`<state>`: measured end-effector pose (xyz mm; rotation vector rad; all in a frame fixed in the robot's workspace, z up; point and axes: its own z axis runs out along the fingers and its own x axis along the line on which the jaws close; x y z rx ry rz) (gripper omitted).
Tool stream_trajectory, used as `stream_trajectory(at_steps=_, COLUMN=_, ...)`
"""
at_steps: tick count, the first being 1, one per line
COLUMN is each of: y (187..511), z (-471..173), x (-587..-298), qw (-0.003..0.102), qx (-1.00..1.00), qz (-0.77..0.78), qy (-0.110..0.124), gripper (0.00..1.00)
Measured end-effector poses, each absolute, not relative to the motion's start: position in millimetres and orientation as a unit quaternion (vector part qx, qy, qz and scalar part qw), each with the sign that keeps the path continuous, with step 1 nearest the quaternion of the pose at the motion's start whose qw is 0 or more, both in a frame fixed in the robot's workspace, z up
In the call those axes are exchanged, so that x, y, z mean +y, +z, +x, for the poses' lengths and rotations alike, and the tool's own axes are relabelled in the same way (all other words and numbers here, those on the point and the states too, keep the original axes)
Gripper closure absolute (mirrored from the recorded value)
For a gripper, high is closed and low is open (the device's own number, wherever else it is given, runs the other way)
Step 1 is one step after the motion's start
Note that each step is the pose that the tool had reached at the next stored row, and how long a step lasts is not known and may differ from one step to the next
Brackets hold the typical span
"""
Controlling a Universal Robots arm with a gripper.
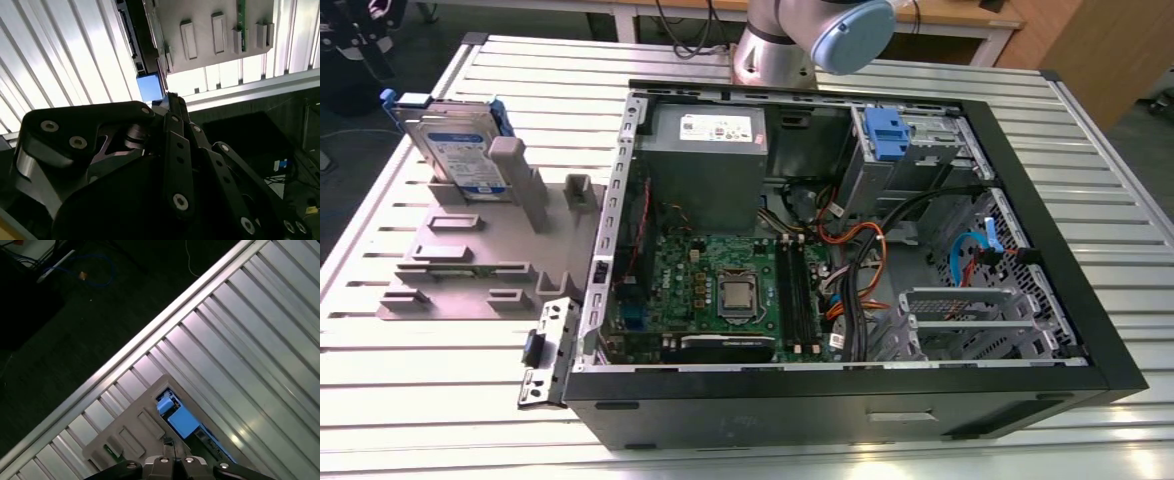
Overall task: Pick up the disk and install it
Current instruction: 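Pick up the disk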
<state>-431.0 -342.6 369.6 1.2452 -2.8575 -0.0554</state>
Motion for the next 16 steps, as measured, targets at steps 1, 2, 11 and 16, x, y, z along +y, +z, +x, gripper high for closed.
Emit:
stream_trajectory(at_steps=1, y=369.6, z=-431.0, x=-342.6, qw=0.012, qx=-0.914, qz=0.405, qy=-0.018, gripper=0.89)
stream_trajectory(at_steps=2, y=369.6, z=-431.0, x=-342.6, qw=0.012, qx=-0.911, qz=0.412, qy=-0.018, gripper=0.89)
stream_trajectory(at_steps=11, y=369.6, z=-430.9, x=-342.6, qw=0.013, qx=-0.887, qz=0.461, qy=-0.017, gripper=0.89)
stream_trajectory(at_steps=16, y=369.5, z=-431.0, x=-342.6, qw=0.014, qx=-0.873, qz=0.486, qy=-0.016, gripper=0.89)
